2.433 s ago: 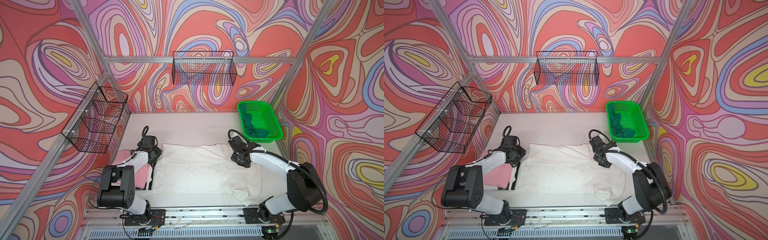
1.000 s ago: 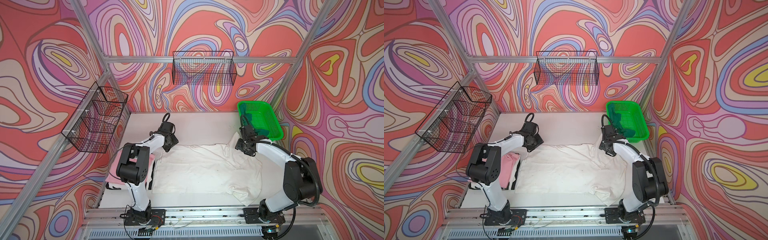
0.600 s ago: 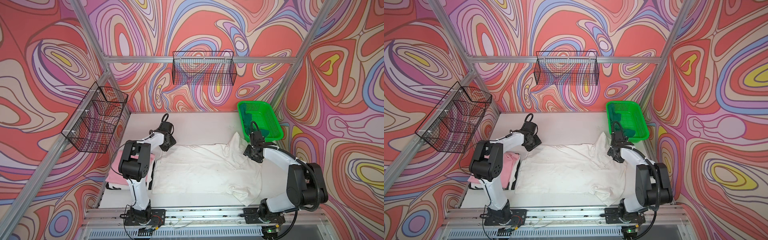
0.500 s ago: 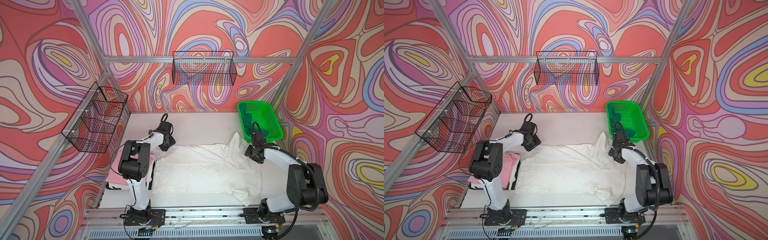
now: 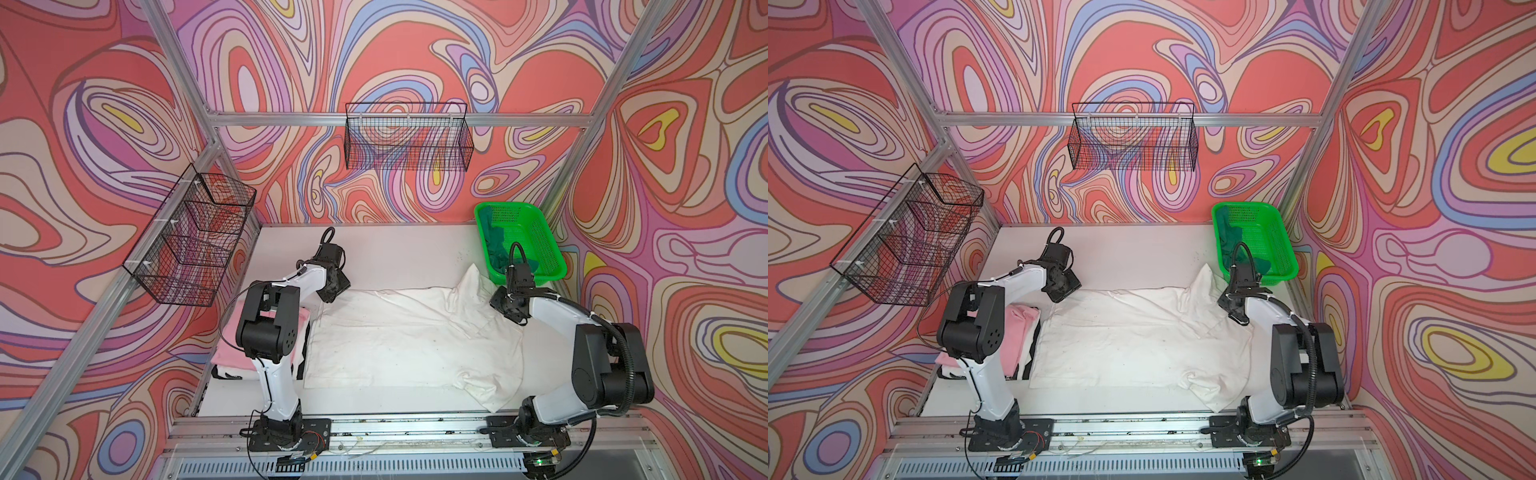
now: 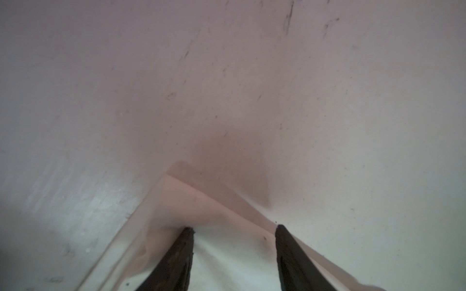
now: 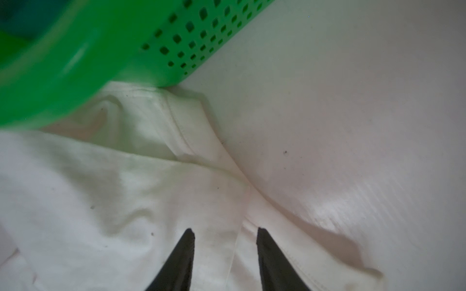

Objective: Fold and stack the t-shirts

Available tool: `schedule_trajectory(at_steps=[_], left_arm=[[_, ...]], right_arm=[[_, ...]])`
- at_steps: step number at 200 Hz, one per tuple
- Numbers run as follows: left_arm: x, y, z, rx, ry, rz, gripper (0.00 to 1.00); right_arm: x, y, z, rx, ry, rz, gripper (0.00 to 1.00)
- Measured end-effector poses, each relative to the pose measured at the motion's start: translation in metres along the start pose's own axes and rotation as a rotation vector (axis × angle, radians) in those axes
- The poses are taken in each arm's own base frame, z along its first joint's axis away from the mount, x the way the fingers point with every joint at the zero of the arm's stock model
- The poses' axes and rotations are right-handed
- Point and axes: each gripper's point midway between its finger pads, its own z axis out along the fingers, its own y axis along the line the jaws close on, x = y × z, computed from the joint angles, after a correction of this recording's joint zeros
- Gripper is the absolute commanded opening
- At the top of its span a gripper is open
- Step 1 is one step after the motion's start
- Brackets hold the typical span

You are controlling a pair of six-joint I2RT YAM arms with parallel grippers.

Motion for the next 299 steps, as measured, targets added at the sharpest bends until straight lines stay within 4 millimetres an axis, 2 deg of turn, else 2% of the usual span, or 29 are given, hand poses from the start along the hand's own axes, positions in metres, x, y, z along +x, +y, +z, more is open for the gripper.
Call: schedule_trajectory(at_steps=[43,84,122,207,262,299], left_arm=[[0.000,0.000,0.000,0.000,0.000,0.000,0.55],[0.000,0.000,0.000,0.000,0.001,0.000,0.55],[0.000,0.000,0.000,0.000,0.000,0.000,0.55],[0.000,0.001,0.000,-0.001,0.000,-0.001,0.55],[-0.001,0.002,0.000,-0.002,0.000,-0.006,0.55],[-0.001,0.002,0.000,-0.002,0.000,-0.008,0.55]], right_arm=[[-0.001,0.000,0.007,-0.001,-0.007,0.008,0.37],[0.002,-0.007,0.016,0.028,0.005,0.018,0.41],[0.000,-0.009,0.020,0.029,0.003,0.028,0.26],[0.000,-0.010,0.023,0.035,0.003,0.023,0.00],[-0.010,-0.008,0.004,0.022,-0.042,0.026,0.00],[-0.008,-0.016,-0.008,0.053,-0.044,0.032,0.00]])
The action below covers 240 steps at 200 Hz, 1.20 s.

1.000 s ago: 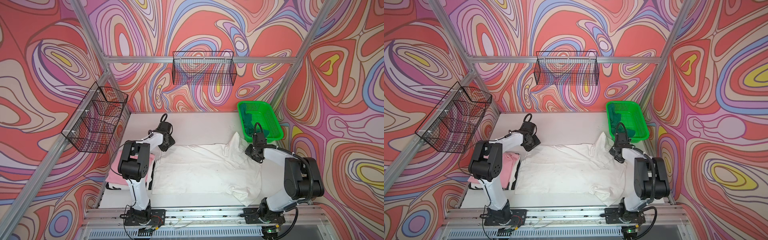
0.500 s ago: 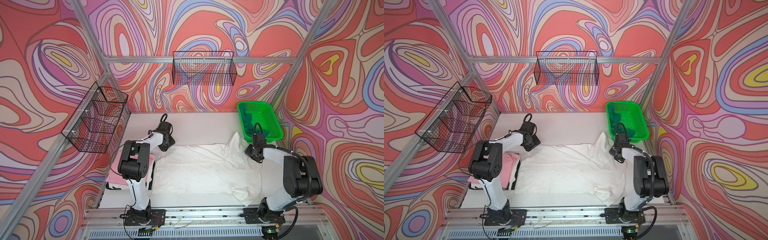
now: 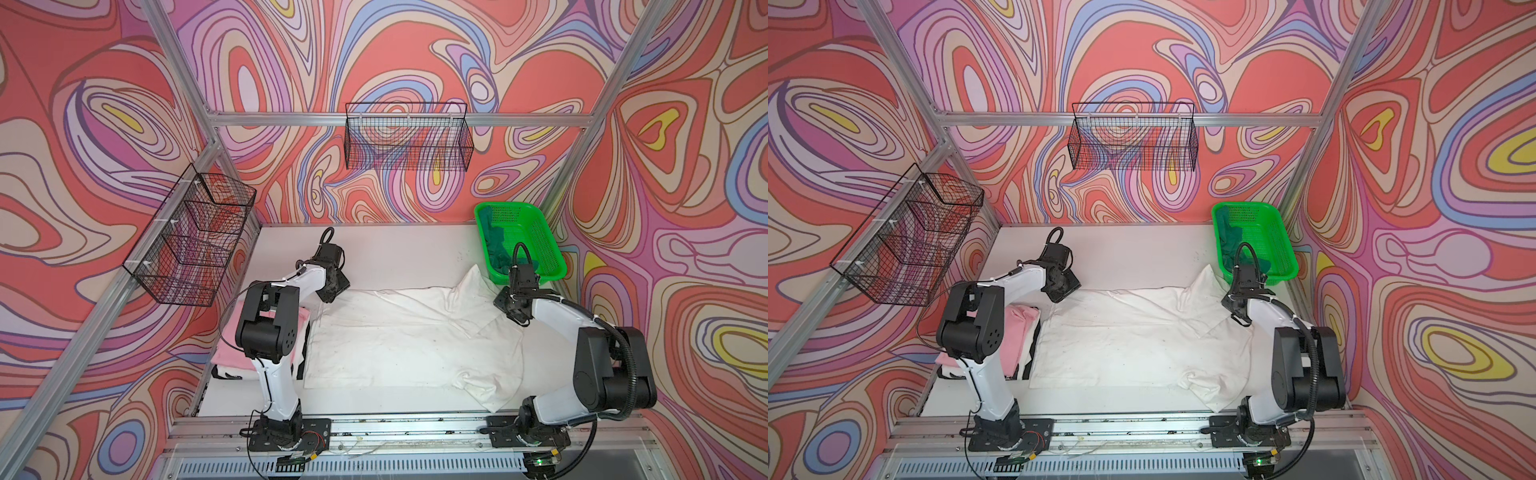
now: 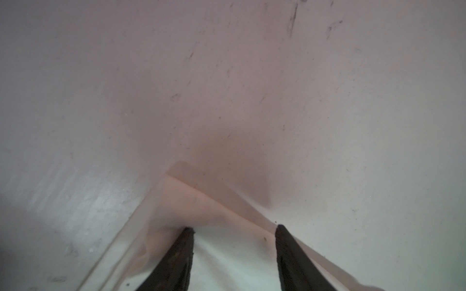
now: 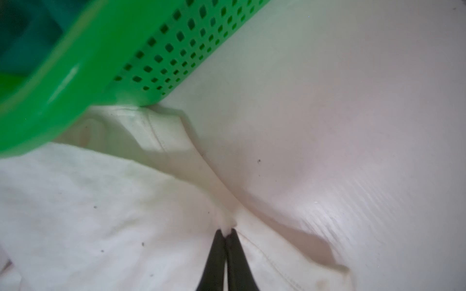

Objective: Fold and stack the t-shirts

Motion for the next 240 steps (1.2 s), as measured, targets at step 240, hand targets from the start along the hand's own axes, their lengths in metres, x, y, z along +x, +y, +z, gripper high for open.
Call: schedule_trajectory(at_steps=[240], left_arm=[[-0.002,0.002,0.000,0.001,0.004,-0.012,0.55]], right_arm=[[0.074,-0.040,-0.084,-0.101,0.142,0.249,0.00]])
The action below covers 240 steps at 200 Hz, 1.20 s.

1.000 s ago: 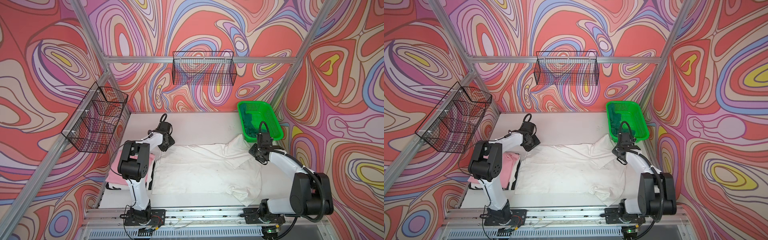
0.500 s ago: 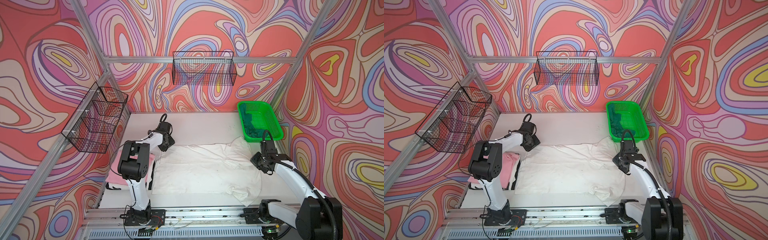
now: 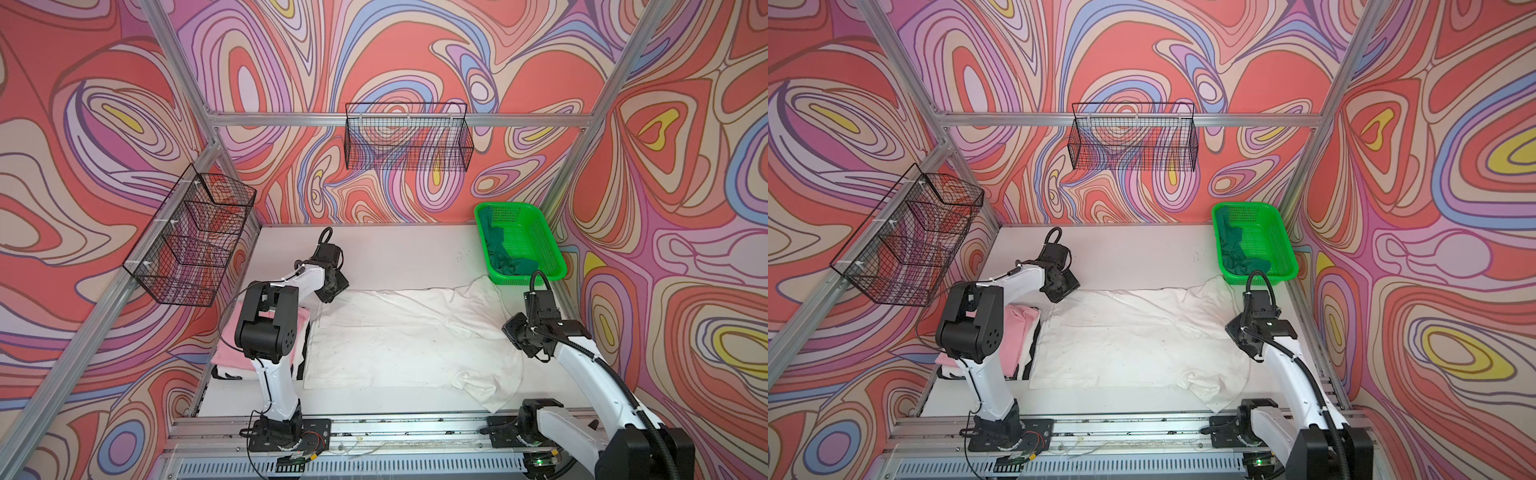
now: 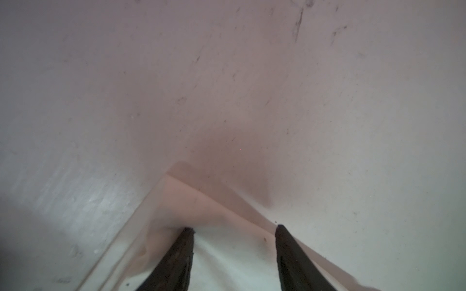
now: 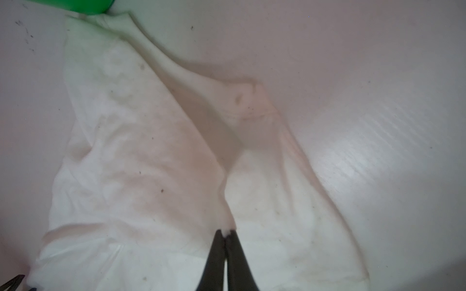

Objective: Fold and stack the t-shirts

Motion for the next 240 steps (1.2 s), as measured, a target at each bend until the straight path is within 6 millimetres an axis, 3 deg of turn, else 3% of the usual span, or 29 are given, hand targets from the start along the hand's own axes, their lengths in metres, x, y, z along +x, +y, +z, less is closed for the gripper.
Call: schedule_trajectory(at_steps=[22,101,157,169,177,201,240], left_arm=[[0.000,0.000,0.000,-0.001,0.001,0.000,0.55],[-0.001,0.001,0.000,-0.002,0.000,-0.004,0.55],[-0.001,0.002,0.000,-0.005,0.002,-0.005,0.55],[-0.001,0.002,0.000,-0.005,0.002,-0.005,0.55],[-0.001,0.002,0.000,-0.006,0.002,-0.005,0.55],[-0.004,0.005,0.000,-0.008,0.002,-0.014,0.55],[-0.011,0.013,-0.001,-0.020,0.004,-0.036,0.55]], right_arm=[[-0.002,0.005,-0.011,-0.051,-0.026,0.025,0.00],[0.012,0.005,-0.022,-0.090,-0.003,0.127,0.00],[0.039,-0.022,0.014,0.017,0.077,0.147,0.00],[0.039,-0.021,0.017,0.018,0.078,0.144,0.12],[0.038,-0.018,0.018,0.012,0.076,0.141,0.23],[0.030,-0.006,0.019,0.019,0.078,0.091,0.40],[-0.005,0.055,0.024,-0.048,0.058,-0.036,0.44]])
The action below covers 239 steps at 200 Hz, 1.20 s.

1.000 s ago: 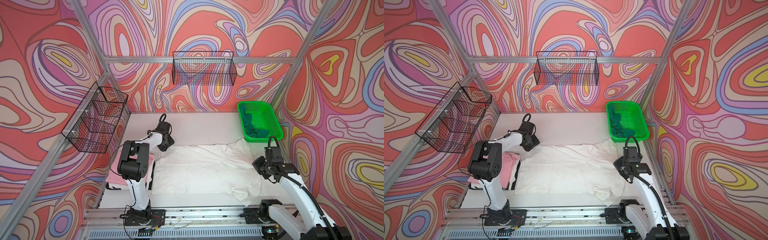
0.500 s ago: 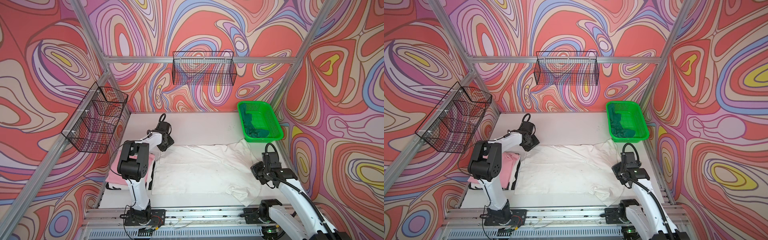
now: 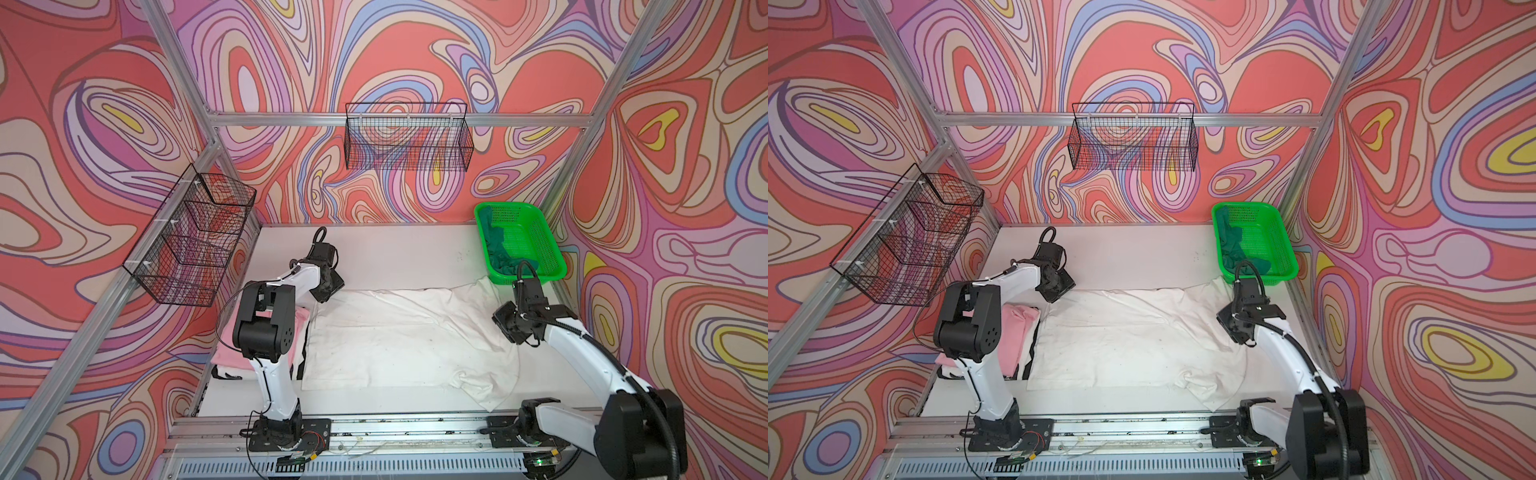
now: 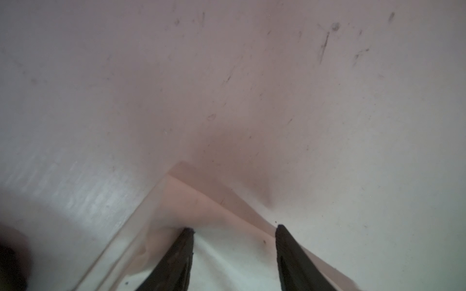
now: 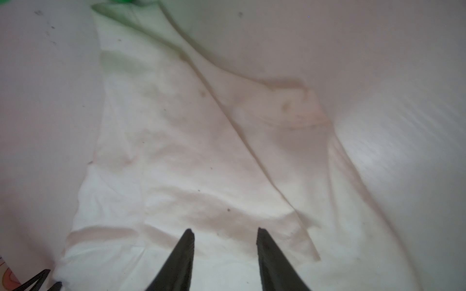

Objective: Fold and stack the t-shirts

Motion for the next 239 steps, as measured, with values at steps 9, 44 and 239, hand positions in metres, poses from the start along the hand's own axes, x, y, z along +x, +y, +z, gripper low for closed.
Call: schedule_trajectory(at_steps=[9,44,239], left_arm=[[-0.001,0.001,0.000,-0.002,0.001,-0.002,0.55],[-0.001,0.002,0.000,-0.004,0.005,-0.004,0.55],[-0.058,-0.038,0.019,-0.014,-0.022,0.025,0.57]], right_arm=[[-0.006,0.014,0.006,-0.030,-0.002,-0.027,0.44],[-0.008,0.065,0.044,-0.087,0.018,-0.153,0.41],[-0.086,0.127,0.144,-0.059,-0.214,-0.238,0.39]])
